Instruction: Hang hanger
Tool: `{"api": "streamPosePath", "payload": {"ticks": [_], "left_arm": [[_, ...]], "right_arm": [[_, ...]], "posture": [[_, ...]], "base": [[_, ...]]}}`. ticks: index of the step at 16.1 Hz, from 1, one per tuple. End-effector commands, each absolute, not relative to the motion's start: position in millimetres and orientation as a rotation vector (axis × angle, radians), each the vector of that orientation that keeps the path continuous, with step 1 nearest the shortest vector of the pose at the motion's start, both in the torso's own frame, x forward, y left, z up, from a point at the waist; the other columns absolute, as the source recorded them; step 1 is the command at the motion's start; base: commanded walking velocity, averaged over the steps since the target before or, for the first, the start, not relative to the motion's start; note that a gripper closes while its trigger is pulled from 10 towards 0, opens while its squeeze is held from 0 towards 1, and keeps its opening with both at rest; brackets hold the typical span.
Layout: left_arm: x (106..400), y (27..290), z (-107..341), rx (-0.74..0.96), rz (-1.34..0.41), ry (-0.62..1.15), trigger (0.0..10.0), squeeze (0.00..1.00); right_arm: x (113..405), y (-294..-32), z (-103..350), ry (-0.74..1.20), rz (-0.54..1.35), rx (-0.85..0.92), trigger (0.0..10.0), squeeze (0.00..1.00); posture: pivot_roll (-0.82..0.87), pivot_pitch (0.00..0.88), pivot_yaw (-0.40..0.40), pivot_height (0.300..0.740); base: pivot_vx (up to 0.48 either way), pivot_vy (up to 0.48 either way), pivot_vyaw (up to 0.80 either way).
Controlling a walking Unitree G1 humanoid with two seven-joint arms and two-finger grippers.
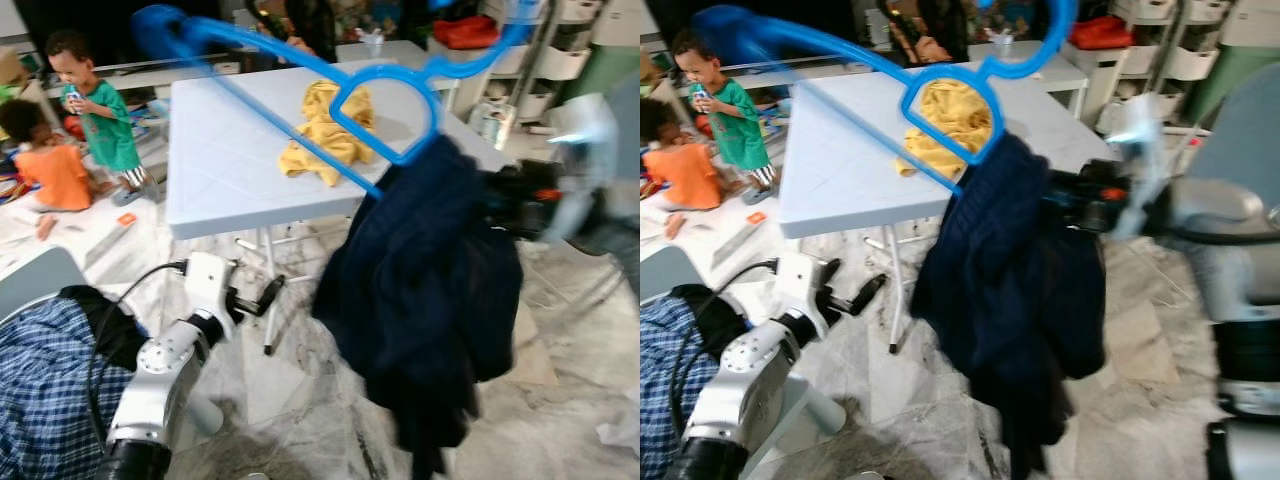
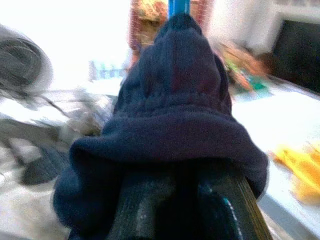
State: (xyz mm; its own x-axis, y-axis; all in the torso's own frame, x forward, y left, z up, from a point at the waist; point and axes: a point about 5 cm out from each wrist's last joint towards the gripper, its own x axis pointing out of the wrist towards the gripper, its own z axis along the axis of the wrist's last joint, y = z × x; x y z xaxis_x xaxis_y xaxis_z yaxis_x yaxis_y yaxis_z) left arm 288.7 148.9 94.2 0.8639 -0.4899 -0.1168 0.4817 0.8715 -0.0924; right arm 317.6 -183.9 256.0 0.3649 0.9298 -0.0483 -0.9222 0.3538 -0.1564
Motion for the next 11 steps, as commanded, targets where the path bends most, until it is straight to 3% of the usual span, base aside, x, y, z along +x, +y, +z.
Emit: {"api": "streamPosePath", "payload": {"ticks": [1, 3, 7, 9, 11], "left_arm": [[287, 142, 101, -0.052, -0.573, 0.117, 10.0, 1.00], [275, 129, 103, 0.002, -0.719, 0.122, 10.0, 1.00], [256, 129, 105, -0.013, -0.871, 0.177, 10.0, 1.00], [244, 126, 105, 0.051, -0.979, 0.182, 10.0, 1.00], [242, 126, 112, 0.056, -1.009, 0.156, 10.0, 1.00]], "right_arm": [[324, -180, 242, 0.004, 1.112, -0.267, 10.0, 0.00], [328, -173, 209, 0.052, 1.066, -0.340, 10.0, 0.00], [337, -181, 171, 0.154, 0.975, -0.490, 10.0, 0.00], [339, -190, 160, 0.180, 1.043, -0.674, 10.0, 0.00], [334, -197, 153, 0.233, 1.128, -0.735, 10.0, 0.00]], "posture": [[-0.11, 0.000, 0.024, 0.740], [-0.09, 0.000, 0.007, 0.740], [-0.08, 0.000, 0.004, 0.740], [-0.08, 0.000, 0.003, 0.740], [-0.07, 0.000, 0.002, 0.740]], "base": [[0.000, 0.000, 0.00], [0.000, 0.000, 0.00], [0.000, 0.000, 0.00], [0.000, 0.000, 0.00], [0.000, 0.000, 0.00]]}}
